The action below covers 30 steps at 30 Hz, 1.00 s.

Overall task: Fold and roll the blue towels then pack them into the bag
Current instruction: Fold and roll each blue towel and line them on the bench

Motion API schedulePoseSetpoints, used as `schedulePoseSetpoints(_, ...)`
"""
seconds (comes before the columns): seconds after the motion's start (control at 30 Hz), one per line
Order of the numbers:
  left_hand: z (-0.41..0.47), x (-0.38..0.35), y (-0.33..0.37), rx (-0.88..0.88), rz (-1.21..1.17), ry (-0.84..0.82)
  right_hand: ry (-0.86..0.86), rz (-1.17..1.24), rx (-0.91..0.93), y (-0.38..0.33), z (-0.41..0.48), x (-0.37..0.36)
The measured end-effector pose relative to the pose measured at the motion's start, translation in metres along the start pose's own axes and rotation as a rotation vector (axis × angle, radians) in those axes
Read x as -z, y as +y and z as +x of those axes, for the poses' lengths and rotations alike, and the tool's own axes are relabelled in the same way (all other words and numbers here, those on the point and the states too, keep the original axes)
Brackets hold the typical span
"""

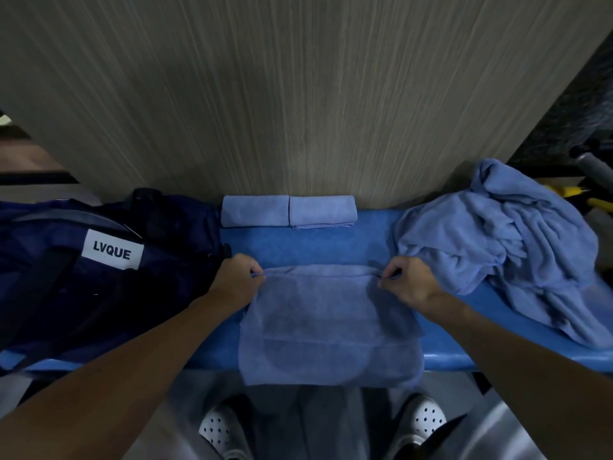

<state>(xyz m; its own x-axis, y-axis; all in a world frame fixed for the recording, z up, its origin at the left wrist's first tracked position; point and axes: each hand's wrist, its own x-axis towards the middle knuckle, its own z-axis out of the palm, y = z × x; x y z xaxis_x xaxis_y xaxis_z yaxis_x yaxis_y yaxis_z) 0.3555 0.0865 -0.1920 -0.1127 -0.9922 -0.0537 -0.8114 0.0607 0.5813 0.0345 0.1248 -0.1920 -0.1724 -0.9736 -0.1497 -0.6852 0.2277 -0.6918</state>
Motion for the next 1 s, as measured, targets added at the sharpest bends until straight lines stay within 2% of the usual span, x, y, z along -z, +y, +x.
schedulePoseSetpoints(0.2,-0.003,0.020,0.017,-0.038,-0.080,0.109,0.015,0.226,0.008,-0.007,-0.007,0.014)
schedulePoseSetpoints(0.5,-0.024,0.082,0.047,-0.191,-0.113,0.236,-0.039,0.274,0.058,-0.040,-0.035,0.061)
schedulePoseSetpoints(0.73,-0.052,0.126,0.073,-0.266,-0.175,0.328,0.102,0.427,0.181,-0.073,-0.067,0.101)
schedulePoseSetpoints(1.0,-0.079,0.175,0.101,-0.345,-0.286,0.355,0.250,0.344,0.346,-0.107,-0.104,0.152)
